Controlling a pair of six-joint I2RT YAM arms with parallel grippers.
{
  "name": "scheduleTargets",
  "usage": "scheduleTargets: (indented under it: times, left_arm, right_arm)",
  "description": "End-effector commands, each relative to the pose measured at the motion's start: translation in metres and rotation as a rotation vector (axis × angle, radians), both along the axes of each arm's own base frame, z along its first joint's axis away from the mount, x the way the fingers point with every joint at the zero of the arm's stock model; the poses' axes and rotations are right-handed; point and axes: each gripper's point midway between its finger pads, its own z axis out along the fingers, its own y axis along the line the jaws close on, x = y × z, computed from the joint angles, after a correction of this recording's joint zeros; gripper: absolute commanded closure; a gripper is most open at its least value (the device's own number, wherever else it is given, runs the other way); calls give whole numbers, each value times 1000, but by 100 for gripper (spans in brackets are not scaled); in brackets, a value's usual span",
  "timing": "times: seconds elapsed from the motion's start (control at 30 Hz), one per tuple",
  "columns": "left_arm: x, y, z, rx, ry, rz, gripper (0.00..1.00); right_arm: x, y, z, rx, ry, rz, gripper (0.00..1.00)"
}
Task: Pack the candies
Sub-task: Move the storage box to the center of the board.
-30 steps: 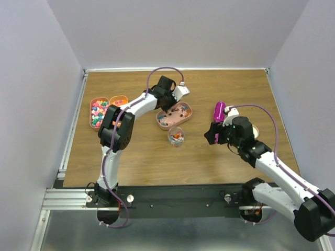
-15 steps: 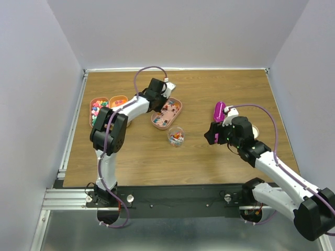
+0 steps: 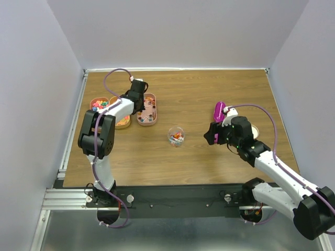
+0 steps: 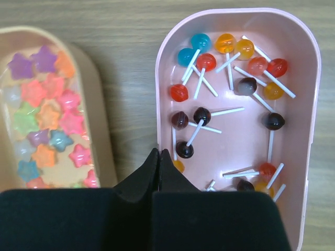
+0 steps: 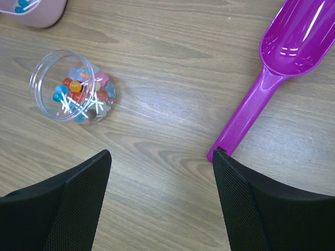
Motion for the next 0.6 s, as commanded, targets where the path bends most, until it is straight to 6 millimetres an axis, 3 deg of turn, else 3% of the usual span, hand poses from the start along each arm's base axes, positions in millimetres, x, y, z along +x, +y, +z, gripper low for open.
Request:
scheduleTargets:
  times: [0.0,0.2,0.57]
  left_arm:
    - [8,28,20,-25,-99,209,100]
    - [12,45,29,-32,-137,292,100]
    - [6,56,30,10,-114,299,100]
  right_arm:
    - [-2,1,-3,2,5,11,16]
    - [-2,1,-3,2,7,12,16]
    - [-3,1,-4,3,7,13,16]
